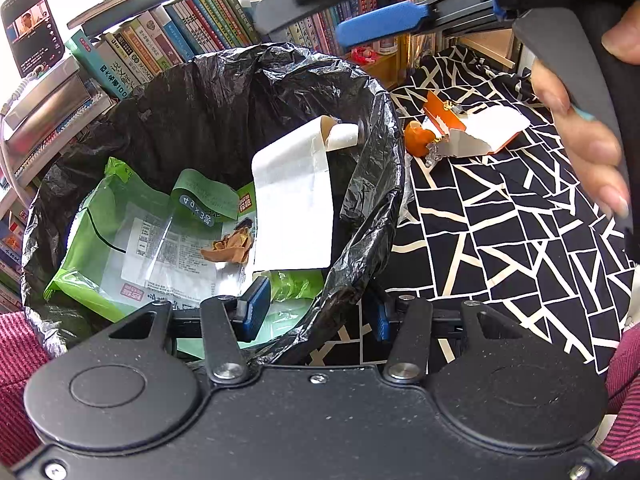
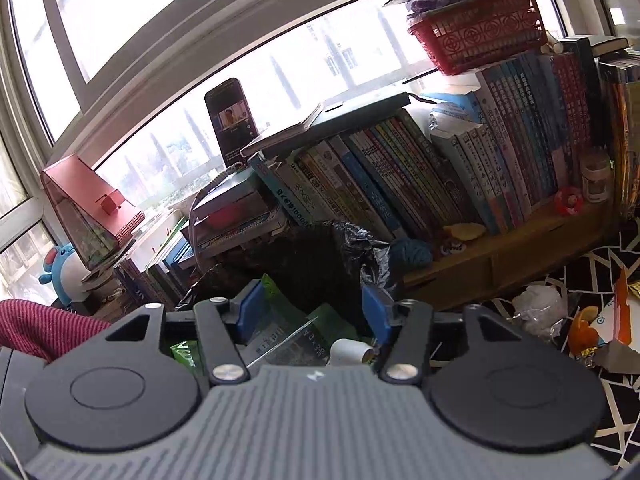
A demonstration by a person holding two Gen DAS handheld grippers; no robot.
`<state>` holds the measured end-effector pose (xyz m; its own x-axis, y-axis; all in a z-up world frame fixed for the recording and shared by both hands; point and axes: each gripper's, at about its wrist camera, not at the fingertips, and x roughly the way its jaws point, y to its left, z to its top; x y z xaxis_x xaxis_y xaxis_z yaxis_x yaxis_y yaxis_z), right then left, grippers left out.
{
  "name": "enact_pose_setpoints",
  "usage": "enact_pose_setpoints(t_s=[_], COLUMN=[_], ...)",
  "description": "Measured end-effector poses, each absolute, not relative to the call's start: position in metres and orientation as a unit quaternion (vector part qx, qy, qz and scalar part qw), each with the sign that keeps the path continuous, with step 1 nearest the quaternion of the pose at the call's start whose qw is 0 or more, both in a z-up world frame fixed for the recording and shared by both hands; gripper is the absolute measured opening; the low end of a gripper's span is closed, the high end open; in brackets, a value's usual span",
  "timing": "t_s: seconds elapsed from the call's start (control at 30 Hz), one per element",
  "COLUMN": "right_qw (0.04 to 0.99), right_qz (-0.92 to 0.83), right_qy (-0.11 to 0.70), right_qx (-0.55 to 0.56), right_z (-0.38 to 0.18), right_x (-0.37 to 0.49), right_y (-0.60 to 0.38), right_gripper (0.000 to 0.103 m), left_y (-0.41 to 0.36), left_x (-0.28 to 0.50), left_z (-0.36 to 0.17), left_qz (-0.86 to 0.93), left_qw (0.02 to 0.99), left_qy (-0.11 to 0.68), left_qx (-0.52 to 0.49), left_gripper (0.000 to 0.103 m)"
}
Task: Collect trash
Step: 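Carry the white paper roll into the black bag and open the right gripper, then grasp the crumpled clear plastic bag on the floor with the right gripper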
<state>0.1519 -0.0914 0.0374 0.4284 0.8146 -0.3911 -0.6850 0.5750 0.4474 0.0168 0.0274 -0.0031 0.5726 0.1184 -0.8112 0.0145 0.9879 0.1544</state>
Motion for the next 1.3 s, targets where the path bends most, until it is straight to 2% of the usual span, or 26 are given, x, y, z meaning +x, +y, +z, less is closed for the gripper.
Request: enact_pose_setpoints(t_s=[0.13,0.27,0.6,0.8,0.9,1.13,1.27,1.3], right_qw=[0.866,0.892,0.846,0.811,0.803,0.773,0.775,0.776], right_qz=[0.392,0.306,0.198,0.193,0.195,0.201,0.205,0.206], right_qy=[0.279,0.297,0.454,0.499,0.505,0.53,0.528,0.526], right_qx=[0.134,0.153,0.199,0.239,0.25,0.284,0.281,0.28], right_z=[0.036,0.019,-0.093,-0.146,-0.156,-0.179,-0.181,-0.18], right_x=[0.166,0.188,0.245,0.253,0.253,0.259,0.257,0.256], right_y=[-0.11,-0.13,-0.14,-0.14,-0.138,-0.132,-0.127,-0.127], right_gripper=[0.079,0.08,0.08,0.08,0.086,0.089,0.09,0.087], left_y=[0.027,0.028,0.027,0.026,0.026,0.026,0.026,0.026], left_x=[0.017,0.017,0.017,0.017,0.016,0.016,0.016,0.016], left_z=[-0.003,-0.003,-0.003,-0.004,-0.004,-0.004,-0.004,-0.004], left_qz=[0.029,0.029,0.03,0.029,0.029,0.03,0.03,0.029], left_qw=[0.884,0.884,0.884,0.884,0.884,0.884,0.884,0.884], left_qy=[0.461,0.461,0.461,0.461,0.462,0.462,0.462,0.462], left_qx=[0.072,0.072,0.072,0.073,0.071,0.073,0.072,0.073], left_gripper=[0.048,0.048,0.048,0.048,0.048,0.049,0.049,0.049])
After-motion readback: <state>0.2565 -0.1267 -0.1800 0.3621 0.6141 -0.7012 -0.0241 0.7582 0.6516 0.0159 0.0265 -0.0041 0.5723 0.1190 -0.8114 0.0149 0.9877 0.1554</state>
